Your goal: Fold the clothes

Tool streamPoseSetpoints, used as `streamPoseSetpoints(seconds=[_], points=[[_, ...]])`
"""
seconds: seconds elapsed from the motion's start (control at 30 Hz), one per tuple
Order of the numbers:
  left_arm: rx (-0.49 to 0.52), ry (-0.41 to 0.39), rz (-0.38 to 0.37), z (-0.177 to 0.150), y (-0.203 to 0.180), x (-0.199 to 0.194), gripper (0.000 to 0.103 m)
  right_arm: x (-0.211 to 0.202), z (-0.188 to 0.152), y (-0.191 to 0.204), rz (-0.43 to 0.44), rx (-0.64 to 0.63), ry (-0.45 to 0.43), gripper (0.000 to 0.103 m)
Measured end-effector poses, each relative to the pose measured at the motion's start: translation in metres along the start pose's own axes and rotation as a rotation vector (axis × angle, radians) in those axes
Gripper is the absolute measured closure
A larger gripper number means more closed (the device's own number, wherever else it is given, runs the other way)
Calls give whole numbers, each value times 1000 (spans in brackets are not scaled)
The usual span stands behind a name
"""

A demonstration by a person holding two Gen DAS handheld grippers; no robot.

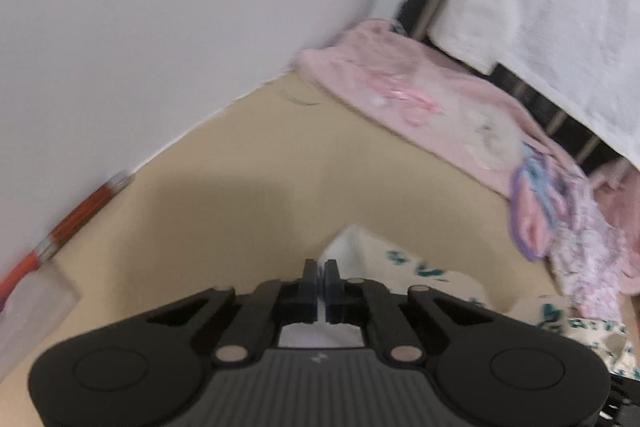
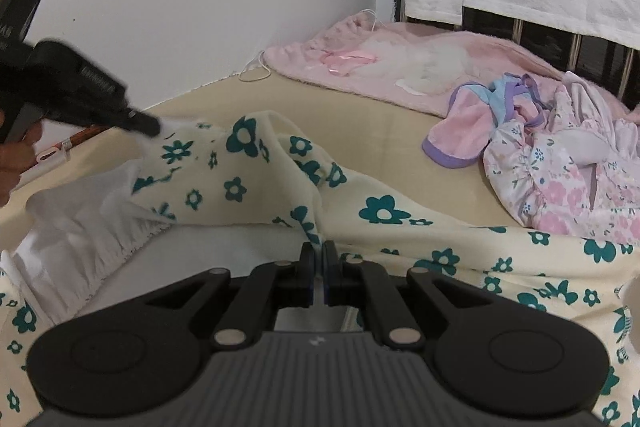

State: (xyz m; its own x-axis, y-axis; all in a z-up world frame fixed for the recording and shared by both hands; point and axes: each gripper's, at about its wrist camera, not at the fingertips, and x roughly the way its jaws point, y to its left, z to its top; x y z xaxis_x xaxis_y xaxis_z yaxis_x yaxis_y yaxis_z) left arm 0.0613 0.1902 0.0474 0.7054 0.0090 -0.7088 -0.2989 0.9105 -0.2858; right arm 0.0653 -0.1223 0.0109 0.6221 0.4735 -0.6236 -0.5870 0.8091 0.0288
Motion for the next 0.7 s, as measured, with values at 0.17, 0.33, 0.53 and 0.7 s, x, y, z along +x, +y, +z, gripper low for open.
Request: streamPoseSetpoints(seconds=[0.17, 0.33, 0.53, 0.7], points=[[-67, -77, 8, -8, 10, -18, 64, -44, 14, 25, 58, -39, -119, 94], [-67, -121, -87, -12, 8, -41, 62, -31, 30, 89, 124, -236, -138, 57], [-63, -67, -168, -5, 19, -51, 62, 30, 48, 118, 122, -354, 32, 87], [-66, -13, -271, 2, 22, -56, 61, 24, 69, 87, 81, -162, -32, 103]])
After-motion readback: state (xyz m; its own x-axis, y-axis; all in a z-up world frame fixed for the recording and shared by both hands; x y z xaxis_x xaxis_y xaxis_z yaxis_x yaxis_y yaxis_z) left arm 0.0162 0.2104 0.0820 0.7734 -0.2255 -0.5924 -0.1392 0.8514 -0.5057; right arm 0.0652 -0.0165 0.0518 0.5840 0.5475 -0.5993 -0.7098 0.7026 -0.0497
